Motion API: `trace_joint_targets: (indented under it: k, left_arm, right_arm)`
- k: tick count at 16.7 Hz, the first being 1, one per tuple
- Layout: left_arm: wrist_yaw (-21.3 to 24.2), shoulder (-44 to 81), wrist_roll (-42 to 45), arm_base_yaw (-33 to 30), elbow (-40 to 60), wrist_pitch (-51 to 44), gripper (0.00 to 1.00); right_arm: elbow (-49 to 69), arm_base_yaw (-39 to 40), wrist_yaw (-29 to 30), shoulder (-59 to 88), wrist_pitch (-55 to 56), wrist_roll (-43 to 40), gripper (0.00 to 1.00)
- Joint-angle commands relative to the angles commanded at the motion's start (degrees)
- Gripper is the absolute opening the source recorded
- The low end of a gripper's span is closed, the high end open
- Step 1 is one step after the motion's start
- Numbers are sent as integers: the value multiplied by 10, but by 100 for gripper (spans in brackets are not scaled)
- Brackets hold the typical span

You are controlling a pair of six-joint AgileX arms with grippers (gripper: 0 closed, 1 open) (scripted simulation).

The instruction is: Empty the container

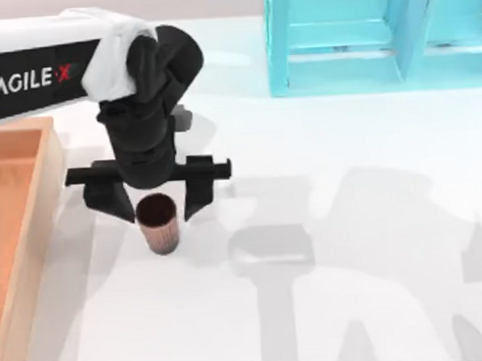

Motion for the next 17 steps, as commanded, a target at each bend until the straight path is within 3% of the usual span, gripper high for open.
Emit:
trace_joint_targets:
  k: [2,11,17]
  left_arm:
    - [0,0,0,0,0,0,100]
    - [0,0,0,1,1,-1,100]
    - [0,-11,-2,0,79,-93,100]
  right_arm:
    - [0,0,0,0,0,0,100]
    - [0,0,0,0,0,0,100]
    - [0,0,0,0,0,0,100]
